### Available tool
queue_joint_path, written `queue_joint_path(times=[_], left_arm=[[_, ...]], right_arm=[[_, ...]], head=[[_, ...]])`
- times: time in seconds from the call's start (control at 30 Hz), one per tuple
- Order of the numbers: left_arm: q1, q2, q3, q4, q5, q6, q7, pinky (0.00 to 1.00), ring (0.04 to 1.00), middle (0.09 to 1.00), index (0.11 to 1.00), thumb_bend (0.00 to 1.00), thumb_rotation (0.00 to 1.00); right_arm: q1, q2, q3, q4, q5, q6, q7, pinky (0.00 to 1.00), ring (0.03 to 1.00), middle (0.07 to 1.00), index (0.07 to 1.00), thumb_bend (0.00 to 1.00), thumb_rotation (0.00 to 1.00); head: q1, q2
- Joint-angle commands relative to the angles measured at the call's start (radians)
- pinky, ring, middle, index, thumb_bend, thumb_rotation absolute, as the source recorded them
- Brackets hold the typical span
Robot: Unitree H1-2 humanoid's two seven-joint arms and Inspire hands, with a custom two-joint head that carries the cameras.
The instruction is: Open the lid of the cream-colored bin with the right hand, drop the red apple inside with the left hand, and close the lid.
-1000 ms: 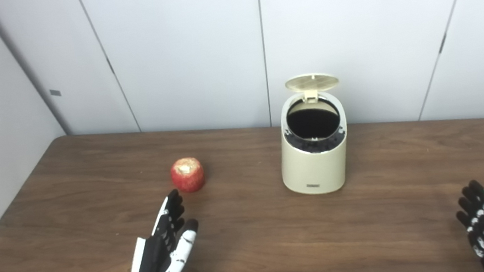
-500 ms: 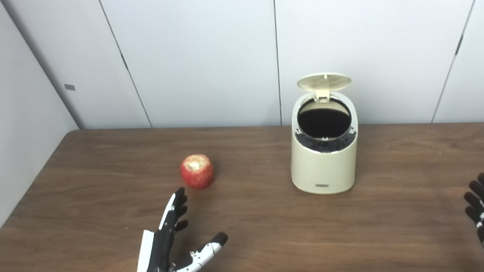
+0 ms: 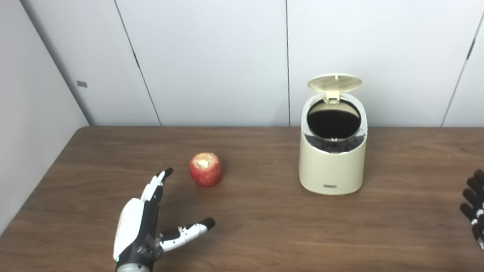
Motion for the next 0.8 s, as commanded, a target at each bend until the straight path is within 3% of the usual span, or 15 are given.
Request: queue_joint_path(times=[0.0, 0.23, 0.57, 0.77], left_arm=[[-0.045, 0.046, -0.003, 0.008, 0.053, 0.001, 0.004, 1.0, 1.0, 0.978, 0.946, 0.99, 0.36], [-0.135, 0.126, -0.045, 0.107, 0.14, 0.04, -0.026, 0.96, 1.0, 0.968, 0.95, 1.0, 0.4], [-0.251, 0.165, -0.099, 0.256, 0.194, 0.05, -0.023, 0.96, 0.996, 0.948, 0.932, 1.0, 0.43], [-0.322, 0.175, -0.12, 0.312, 0.19, 0.102, -0.057, 0.98, 1.0, 0.951, 0.947, 1.0, 0.44]], right_arm=[[-0.016, -0.009, -0.002, -0.048, -0.001, -0.005, -0.001, 1.0, 1.0, 1.0, 0.998, 0.59, 0.98], [-0.015, -0.016, 0.01, -0.07, -0.003, 0.013, 0.006, 1.0, 1.0, 1.0, 1.0, 0.58, 0.99], [-0.017, -0.02, 0.014, -0.044, 0.004, -0.018, 0.018, 1.0, 1.0, 1.0, 1.0, 0.5, 1.0], [-0.013, -0.008, 0.018, -0.046, -0.016, -0.004, -0.001, 1.0, 1.0, 1.0, 1.0, 0.48, 1.0]], head=[[0.001, 0.001], [0.001, 0.001], [-0.027, 0.003], [-0.031, 0.005]])
